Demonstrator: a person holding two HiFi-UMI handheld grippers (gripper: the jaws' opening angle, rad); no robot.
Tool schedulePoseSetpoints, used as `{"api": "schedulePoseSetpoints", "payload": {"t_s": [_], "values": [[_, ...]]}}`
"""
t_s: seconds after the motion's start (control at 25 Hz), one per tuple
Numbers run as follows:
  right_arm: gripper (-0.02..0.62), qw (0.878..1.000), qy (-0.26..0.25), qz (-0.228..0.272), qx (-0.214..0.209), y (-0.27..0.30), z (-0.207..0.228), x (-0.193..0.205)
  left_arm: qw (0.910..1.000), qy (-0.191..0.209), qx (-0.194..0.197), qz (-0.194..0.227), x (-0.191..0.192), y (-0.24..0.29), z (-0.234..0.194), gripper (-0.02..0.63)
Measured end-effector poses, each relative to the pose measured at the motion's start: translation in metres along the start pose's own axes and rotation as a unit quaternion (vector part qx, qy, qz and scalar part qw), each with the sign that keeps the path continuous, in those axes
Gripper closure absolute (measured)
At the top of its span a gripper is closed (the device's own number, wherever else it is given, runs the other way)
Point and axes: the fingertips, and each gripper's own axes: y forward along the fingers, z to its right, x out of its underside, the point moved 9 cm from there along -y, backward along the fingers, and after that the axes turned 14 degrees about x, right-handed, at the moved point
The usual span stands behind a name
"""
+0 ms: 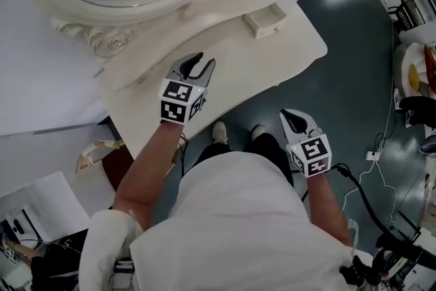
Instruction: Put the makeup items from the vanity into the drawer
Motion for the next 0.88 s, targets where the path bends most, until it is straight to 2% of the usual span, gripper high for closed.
{"api": "schedulePoseSetpoints", "payload": {"t_s": [0.16, 0.28, 0.44, 0.6, 0.88], "values": [[0.595, 1.0, 0.003, -0.008, -0.008, 0.029, 0.021, -0.01, 0.9977, 0.013, -0.064, -0.018, -0.015, 0.025, -0.065, 0.438], [0.594, 1.0, 0.001, -0.004, -0.017, 0.043, 0.041, -0.016, 0.9938, 0.005, -0.104, -0.038, -0.019, 0.041, -0.101, 0.423], [0.594, 0.999, 0.003, -0.003, -0.032, 0.046, 0.083, -0.02, 0.9865, -0.009, -0.149, -0.069, -0.028, 0.061, -0.121, 0.414], [0.595, 0.999, -0.009, -0.007, -0.048, 0.061, 0.121, -0.028, 0.9779, -0.004, -0.179, -0.109, -0.037, 0.083, -0.143, 0.399], [0.595, 0.998, -0.004, -0.008, -0.069, 0.087, 0.171, -0.028, 0.9619, -0.011, -0.209, -0.176, -0.032, 0.115, -0.165, 0.396]]}}
